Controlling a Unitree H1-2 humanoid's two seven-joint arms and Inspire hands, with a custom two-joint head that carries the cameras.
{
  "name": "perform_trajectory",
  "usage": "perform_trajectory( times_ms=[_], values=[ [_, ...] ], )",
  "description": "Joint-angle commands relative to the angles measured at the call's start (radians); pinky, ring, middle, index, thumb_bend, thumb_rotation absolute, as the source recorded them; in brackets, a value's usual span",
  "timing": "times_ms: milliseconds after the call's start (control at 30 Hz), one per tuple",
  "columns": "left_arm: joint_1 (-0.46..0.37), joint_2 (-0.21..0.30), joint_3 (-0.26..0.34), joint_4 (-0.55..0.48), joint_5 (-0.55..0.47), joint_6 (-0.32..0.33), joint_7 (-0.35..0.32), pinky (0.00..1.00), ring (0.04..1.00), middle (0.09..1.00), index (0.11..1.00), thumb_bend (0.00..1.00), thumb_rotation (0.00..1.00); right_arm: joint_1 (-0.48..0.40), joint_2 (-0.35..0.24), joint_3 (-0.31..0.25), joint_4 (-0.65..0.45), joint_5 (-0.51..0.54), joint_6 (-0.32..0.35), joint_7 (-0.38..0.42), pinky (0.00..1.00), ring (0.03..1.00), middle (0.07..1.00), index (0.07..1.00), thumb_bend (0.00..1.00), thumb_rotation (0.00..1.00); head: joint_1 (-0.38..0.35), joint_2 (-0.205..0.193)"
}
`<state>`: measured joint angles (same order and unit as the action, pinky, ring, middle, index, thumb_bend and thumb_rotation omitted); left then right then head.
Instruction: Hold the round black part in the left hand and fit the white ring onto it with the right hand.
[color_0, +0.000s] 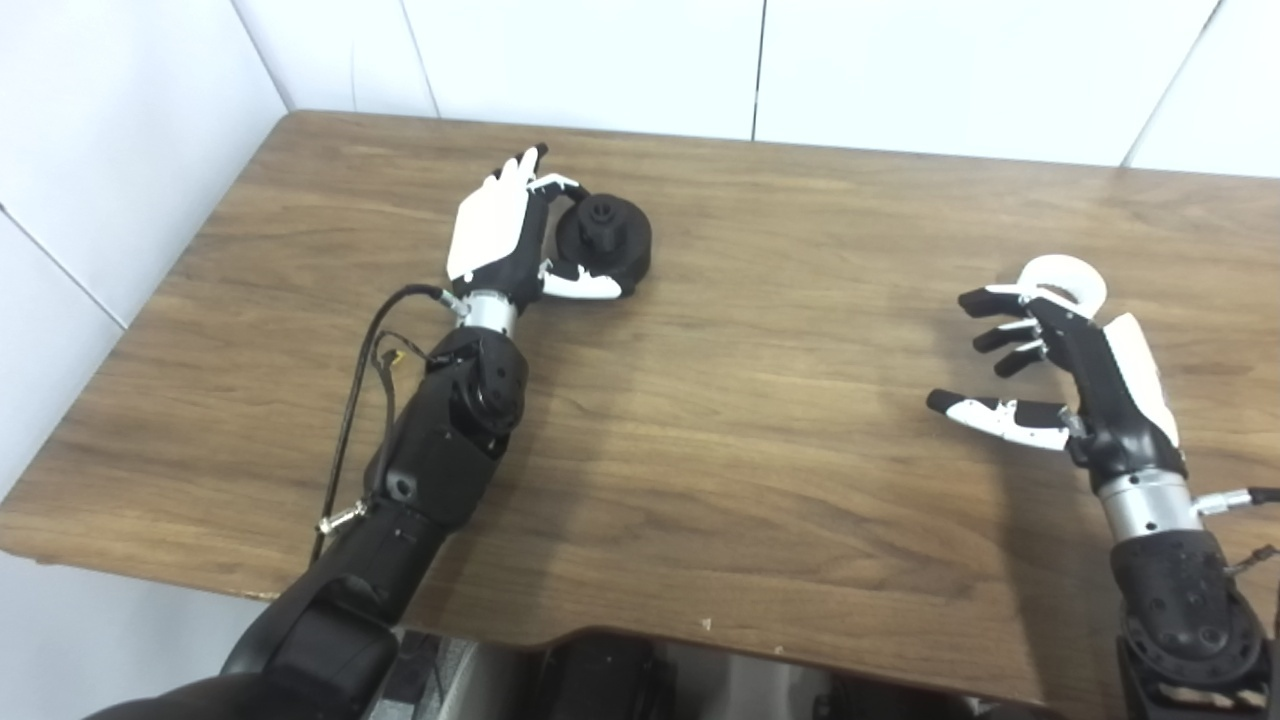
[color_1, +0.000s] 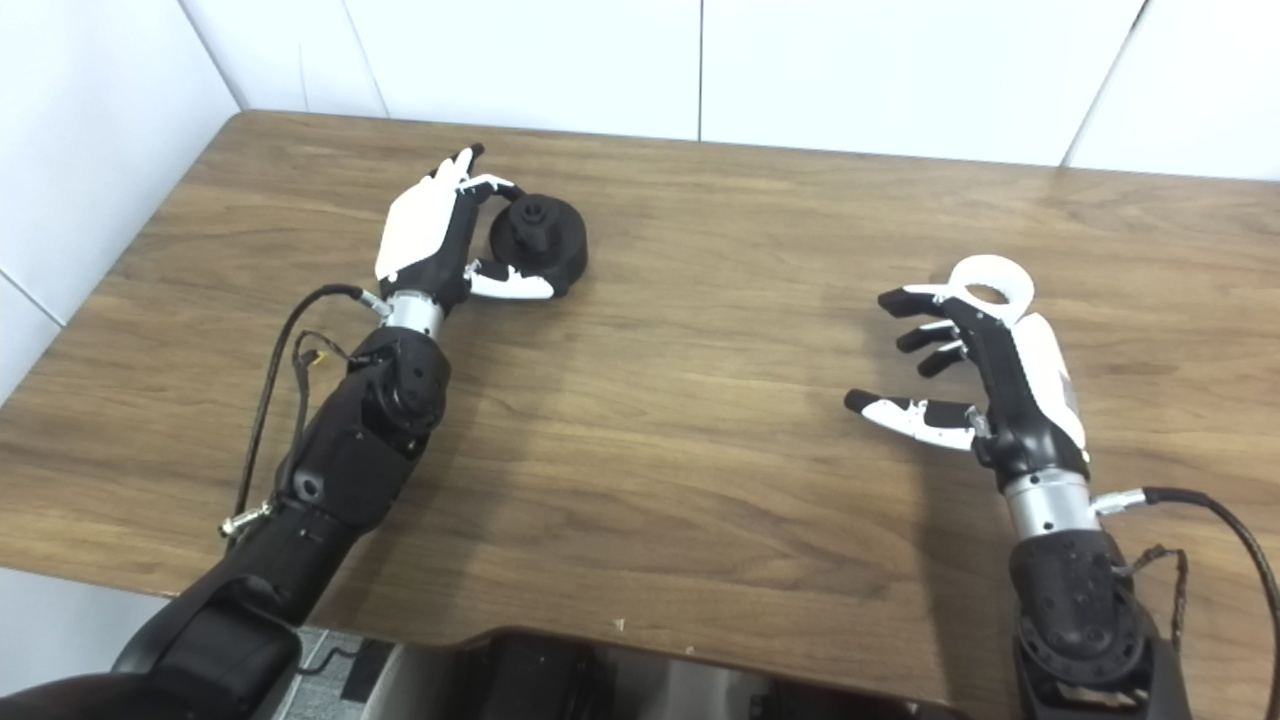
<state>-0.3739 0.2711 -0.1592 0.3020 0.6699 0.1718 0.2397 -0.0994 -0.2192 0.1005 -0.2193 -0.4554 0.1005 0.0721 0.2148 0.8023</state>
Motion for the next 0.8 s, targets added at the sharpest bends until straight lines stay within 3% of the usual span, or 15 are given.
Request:
perform_trajectory(
  times_ms=[0, 333, 567, 767],
  values=[
    [-0.044, 0.014, 0.006, -0.011, 0.009, -0.024, 0.033, 1.0, 1.0, 1.0, 0.599, 0.87, 0.27, -0.031, -0.005, -0.012, -0.047, 0.003, -0.016, -0.01, 0.49, 0.614, 0.721, 0.689, 0.72, 0.09, -0.001, 0.0],
    [-0.023, 0.005, -0.025, -0.035, 0.0, -0.005, -0.034, 1.0, 1.0, 1.0, 0.591, 0.89, 0.25, -0.038, -0.009, -0.016, -0.06, 0.006, -0.004, -0.004, 0.5, 0.616, 0.718, 0.687, 0.73, 0.07, -0.004, 0.004],
    [-0.005, 0.0, -0.065, -0.04, -0.01, -0.042, -0.066, 1.0, 1.0, 0.999, 0.586, 0.92, 0.3, -0.042, -0.009, -0.018, -0.063, 0.005, -0.004, -0.003, 0.51, 0.625, 0.72, 0.691, 0.72, 0.06, -0.005, 0.005],
    [0.012, 0.0, -0.1, -0.081, 0.003, -0.028, -0.111, 1.0, 1.0, 1.0, 0.596, 0.92, 0.33, -0.044, -0.007, -0.018, -0.066, 0.004, -0.004, -0.004, 0.51, 0.627, 0.719, 0.69, 0.72, 0.07, -0.006, 0.007]
  ],
)
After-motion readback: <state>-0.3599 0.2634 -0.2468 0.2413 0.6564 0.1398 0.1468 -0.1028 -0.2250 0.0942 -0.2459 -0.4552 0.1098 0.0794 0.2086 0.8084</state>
